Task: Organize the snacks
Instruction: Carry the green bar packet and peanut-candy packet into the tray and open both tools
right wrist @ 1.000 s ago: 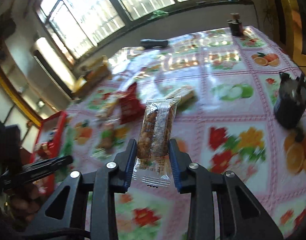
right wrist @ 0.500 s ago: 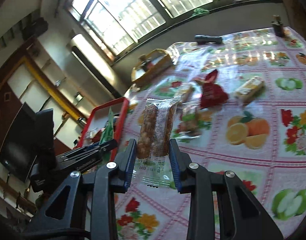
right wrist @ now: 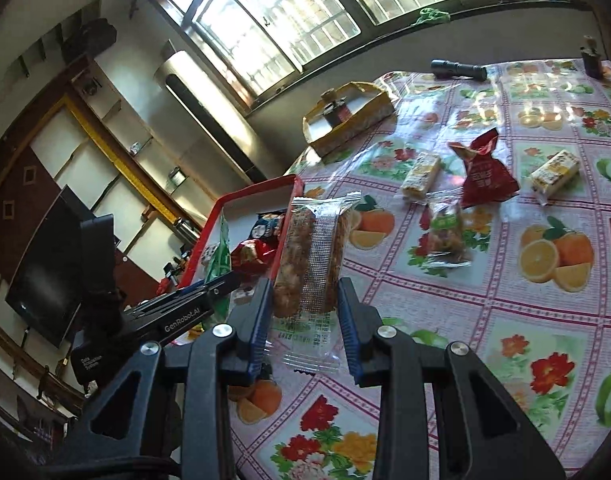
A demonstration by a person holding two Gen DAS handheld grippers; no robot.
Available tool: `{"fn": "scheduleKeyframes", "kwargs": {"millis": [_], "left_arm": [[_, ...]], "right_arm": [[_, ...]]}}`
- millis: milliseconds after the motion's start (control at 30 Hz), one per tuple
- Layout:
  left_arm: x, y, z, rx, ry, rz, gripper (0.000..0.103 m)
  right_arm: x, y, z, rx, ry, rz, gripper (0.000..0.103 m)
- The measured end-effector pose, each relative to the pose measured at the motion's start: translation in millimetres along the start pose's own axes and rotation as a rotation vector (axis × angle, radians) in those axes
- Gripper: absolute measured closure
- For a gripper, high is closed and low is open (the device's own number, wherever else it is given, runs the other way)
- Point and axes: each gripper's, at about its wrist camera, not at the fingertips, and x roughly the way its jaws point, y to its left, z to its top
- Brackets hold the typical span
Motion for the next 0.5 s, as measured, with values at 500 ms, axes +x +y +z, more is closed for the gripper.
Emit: {"fn": "scheduleKeyframes", "kwargs": {"millis": [500], "left_arm": [[2,24,0,-0.039,-0.007,0.034,0.079]], "right_arm": [[29,28,1,-0.047,0.047,0.035,0.068]]}}
